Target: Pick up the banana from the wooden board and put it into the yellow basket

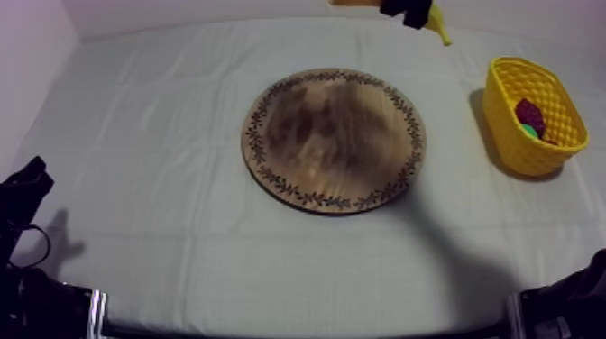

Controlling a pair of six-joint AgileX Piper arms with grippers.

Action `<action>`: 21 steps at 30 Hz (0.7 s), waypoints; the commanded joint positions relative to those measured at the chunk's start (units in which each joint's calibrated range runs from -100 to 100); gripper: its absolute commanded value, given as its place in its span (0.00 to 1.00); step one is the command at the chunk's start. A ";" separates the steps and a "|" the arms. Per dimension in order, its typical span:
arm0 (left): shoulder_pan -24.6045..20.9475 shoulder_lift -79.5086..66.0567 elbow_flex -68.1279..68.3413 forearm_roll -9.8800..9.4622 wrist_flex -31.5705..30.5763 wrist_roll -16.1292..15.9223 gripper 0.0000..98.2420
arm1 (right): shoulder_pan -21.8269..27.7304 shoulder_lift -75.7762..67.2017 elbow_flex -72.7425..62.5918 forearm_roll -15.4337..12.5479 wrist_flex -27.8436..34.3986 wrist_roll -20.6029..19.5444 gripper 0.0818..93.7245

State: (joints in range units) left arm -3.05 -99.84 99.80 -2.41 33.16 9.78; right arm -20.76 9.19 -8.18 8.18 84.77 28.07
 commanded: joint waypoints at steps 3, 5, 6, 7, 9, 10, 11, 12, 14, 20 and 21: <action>-0.02 0.02 -0.02 -0.01 -0.01 0.01 0.00 | 2.86 -0.25 2.48 0.58 0.26 -2.91 0.16; -0.02 0.02 -0.02 -0.01 -0.01 0.01 0.00 | 4.45 -0.49 3.92 0.96 0.16 -3.98 0.16; -0.02 0.02 -0.02 -0.01 -0.01 0.01 0.00 | 5.25 -0.63 4.69 1.17 0.03 -4.53 0.17; -0.02 0.02 -0.02 -0.01 -0.01 0.01 0.00 | 6.11 -0.80 5.42 1.35 -0.08 -5.04 0.17; -0.02 0.02 -0.02 -0.01 -0.01 0.01 0.00 | 7.94 -1.21 6.74 1.60 -0.25 -5.97 0.17; -0.02 0.02 -0.02 -0.01 -0.01 0.01 0.00 | 8.89 -1.47 7.32 1.68 -0.25 -6.39 0.17; -0.02 0.02 -0.02 -0.01 -0.01 0.01 0.00 | 9.86 -1.72 7.86 1.70 -0.21 -6.78 0.17; -0.02 0.02 -0.02 -0.01 -0.01 0.01 0.00 | 10.85 -2.00 8.31 1.69 -0.12 -7.12 0.16; -0.02 0.02 -0.02 -0.01 -0.01 0.01 0.00 | 12.84 -2.67 9.14 1.68 0.01 -7.69 0.16; -0.02 0.02 -0.02 -0.01 -0.01 0.01 0.00 | 18.83 -5.19 11.98 1.94 0.24 -8.66 0.16; -0.02 0.02 -0.02 -0.01 -0.01 0.01 0.00 | 19.82 -5.68 12.63 1.94 0.26 -8.74 0.16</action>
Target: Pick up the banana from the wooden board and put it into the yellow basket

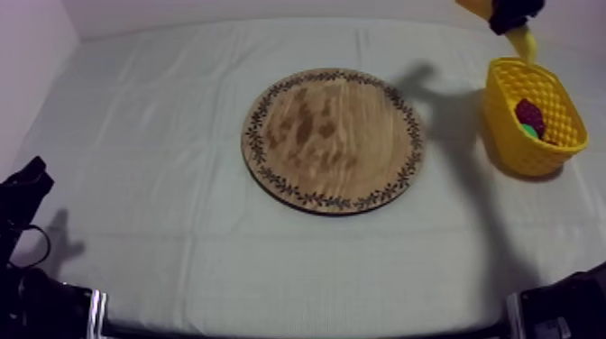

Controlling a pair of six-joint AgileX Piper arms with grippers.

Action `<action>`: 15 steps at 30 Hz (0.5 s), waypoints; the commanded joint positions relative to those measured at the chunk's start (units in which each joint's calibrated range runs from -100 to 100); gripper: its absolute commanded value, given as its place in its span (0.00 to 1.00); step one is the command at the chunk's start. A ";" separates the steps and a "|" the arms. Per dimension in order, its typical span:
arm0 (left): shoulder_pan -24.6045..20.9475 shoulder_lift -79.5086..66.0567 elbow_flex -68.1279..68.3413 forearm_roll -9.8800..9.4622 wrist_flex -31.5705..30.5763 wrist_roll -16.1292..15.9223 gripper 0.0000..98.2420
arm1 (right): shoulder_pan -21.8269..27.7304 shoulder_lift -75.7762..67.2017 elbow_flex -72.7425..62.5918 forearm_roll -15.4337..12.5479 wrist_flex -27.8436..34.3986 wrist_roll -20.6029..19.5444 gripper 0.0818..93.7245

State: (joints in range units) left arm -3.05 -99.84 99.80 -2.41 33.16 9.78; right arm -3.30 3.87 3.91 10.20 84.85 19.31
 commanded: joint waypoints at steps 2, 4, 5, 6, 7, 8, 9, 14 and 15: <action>-0.02 0.02 -0.02 -0.01 -0.01 0.01 0.00 | 4.29 -1.29 1.93 -0.15 0.27 -0.12 0.16; -0.02 0.02 -0.02 -0.01 -0.01 0.01 0.00 | 6.12 -2.03 3.41 -0.27 0.24 -0.19 0.16; -0.02 0.02 -0.02 -0.01 -0.01 0.01 0.00 | 6.97 -2.31 4.17 -0.31 0.14 -0.25 0.16; -0.02 0.02 -0.02 -0.01 -0.01 0.01 0.00 | 7.78 -2.52 4.86 -0.34 0.00 -0.29 0.16; -0.02 0.02 -0.02 -0.01 -0.01 0.01 0.00 | 8.52 -2.67 5.55 -0.36 -0.13 -0.28 0.16; -0.02 0.02 -0.02 -0.01 -0.01 0.01 0.00 | 9.23 -2.75 6.16 -0.37 -0.24 -0.22 0.16; -0.02 0.02 -0.02 -0.01 -0.01 0.01 0.00 | 9.89 -2.76 6.73 -0.37 -0.34 -0.12 0.16; -0.02 0.02 -0.02 -0.01 -0.01 0.01 0.00 | 11.81 -1.99 8.22 -0.25 -1.08 0.13 0.15; -0.02 0.02 -0.02 -0.01 -0.01 0.01 0.00 | 11.99 -1.69 8.26 -0.24 -1.17 0.12 0.15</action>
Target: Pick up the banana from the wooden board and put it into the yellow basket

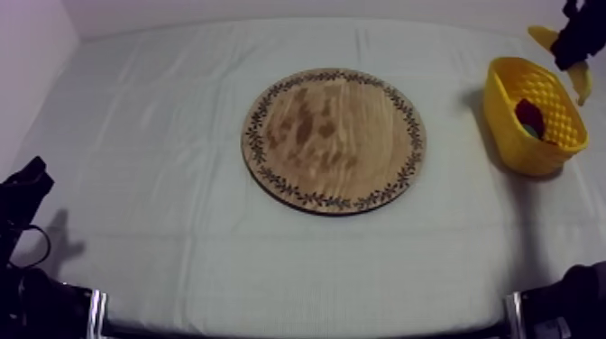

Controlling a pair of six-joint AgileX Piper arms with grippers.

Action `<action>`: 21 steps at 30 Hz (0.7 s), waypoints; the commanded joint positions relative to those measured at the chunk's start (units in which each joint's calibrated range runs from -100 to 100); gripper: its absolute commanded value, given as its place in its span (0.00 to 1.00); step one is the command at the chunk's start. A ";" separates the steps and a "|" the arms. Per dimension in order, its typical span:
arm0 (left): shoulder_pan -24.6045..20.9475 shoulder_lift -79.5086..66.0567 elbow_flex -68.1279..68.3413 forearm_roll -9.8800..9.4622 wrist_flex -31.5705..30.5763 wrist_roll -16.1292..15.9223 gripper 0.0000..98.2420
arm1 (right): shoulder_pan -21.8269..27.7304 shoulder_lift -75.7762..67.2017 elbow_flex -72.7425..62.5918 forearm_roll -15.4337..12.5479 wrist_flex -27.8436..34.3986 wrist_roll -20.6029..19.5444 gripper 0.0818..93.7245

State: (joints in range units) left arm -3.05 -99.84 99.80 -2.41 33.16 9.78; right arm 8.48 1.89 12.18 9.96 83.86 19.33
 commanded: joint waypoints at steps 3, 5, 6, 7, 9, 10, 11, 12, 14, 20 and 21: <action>-0.02 0.02 -0.02 -0.01 -0.01 0.01 0.00 | 0.53 1.40 -0.26 -0.08 -0.36 0.06 0.15; -0.02 0.02 -0.02 -0.01 -0.01 0.01 0.00 | 0.62 2.30 -0.60 -0.13 -0.62 -0.12 0.15; -0.02 0.02 -0.02 -0.01 -0.01 0.01 0.00 | 0.67 2.78 -0.72 -0.14 -0.85 -0.25 0.15; -0.02 0.02 -0.02 -0.01 -0.01 0.01 0.00 | 0.71 3.29 -0.81 -0.15 -1.10 -0.39 0.15; -0.02 0.02 -0.02 -0.01 -0.01 0.01 0.00 | 0.81 4.40 -0.73 -0.17 -1.77 -0.68 0.15; -0.02 0.02 -0.02 -0.01 -0.01 0.01 0.00 | 0.85 4.98 -0.52 -0.20 -2.20 -0.83 0.15; -0.02 0.02 -0.02 -0.01 -0.01 0.01 0.00 | 0.88 5.54 -0.16 -0.22 -2.68 -0.99 0.15; -0.02 0.02 -0.02 -0.01 -0.01 0.01 0.00 | 0.90 6.12 0.28 -0.22 -3.23 -1.18 0.15; -0.02 0.02 -0.02 -0.01 -0.01 0.01 0.00 | 0.92 7.32 1.48 -0.15 -4.65 -1.61 0.16; -0.02 0.02 -0.02 -0.01 -0.01 0.01 0.00 | 1.07 11.21 5.48 0.54 -10.10 -3.30 0.17; -0.02 0.02 -0.02 -0.01 -0.01 0.01 0.00 | 1.15 11.84 5.80 0.53 -10.72 -3.52 0.18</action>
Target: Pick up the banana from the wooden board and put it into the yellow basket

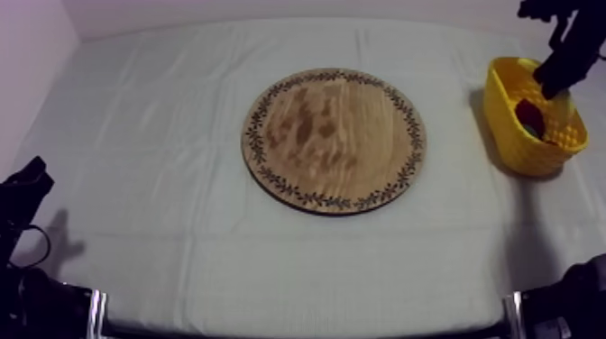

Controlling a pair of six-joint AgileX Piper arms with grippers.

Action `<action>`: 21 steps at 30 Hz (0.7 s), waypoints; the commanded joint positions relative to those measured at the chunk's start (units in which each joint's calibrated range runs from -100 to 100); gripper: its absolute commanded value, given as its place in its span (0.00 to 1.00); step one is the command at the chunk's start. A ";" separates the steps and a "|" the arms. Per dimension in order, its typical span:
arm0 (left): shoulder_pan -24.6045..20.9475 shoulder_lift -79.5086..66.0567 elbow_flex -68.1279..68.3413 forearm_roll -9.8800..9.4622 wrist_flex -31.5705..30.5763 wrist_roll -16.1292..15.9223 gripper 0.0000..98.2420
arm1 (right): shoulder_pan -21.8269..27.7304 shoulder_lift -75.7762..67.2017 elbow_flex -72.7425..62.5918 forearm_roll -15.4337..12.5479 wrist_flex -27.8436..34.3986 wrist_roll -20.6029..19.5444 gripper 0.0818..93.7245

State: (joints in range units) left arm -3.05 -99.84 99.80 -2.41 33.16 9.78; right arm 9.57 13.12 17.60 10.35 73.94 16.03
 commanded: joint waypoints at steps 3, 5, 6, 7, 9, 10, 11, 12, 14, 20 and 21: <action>-0.02 0.02 -0.02 -0.01 -0.01 0.01 0.00 | 0.34 2.18 0.78 -0.17 -1.99 -0.66 0.18; -0.02 0.02 -0.02 -0.01 -0.01 0.01 0.00 | 0.50 2.89 0.81 -0.45 -2.51 -0.87 0.20; -0.02 0.02 -0.02 -0.01 -0.01 0.01 0.00 | 0.56 3.13 0.81 -0.58 -2.72 -0.99 0.21; -0.02 0.02 -0.02 -0.01 -0.01 0.01 0.00 | 0.60 3.30 0.80 -0.77 -2.89 -1.07 0.23; -0.02 0.02 -0.02 -0.01 -0.01 0.01 0.00 | 0.65 3.52 0.83 -1.13 -3.14 -1.16 0.29; -0.02 0.02 -0.02 -0.01 -0.01 0.01 0.00 | 0.66 3.60 0.86 -1.27 -3.21 -1.20 0.33; -0.02 0.02 -0.02 -0.01 -0.01 0.01 0.00 | 0.65 3.65 0.94 -1.38 -3.26 -1.26 0.37; -0.02 0.02 -0.02 -0.01 -0.01 0.01 0.00 | 0.64 3.69 1.06 -1.47 -3.29 -1.33 0.41; -0.02 0.02 -0.02 -0.01 -0.01 0.01 0.00 | 0.63 3.68 1.21 -1.66 -3.38 -1.44 0.49; -0.02 0.02 -0.02 -0.01 -0.01 0.00 0.00 | 0.90 2.09 1.02 -2.29 -3.63 -1.52 0.68; -0.02 0.02 -0.02 -0.01 -0.01 0.00 0.00 | 1.00 1.52 1.02 -2.43 -3.65 -1.40 0.70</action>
State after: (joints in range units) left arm -3.05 -99.84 99.80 -2.41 33.16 9.78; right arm 10.51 15.19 18.72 8.01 70.38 14.41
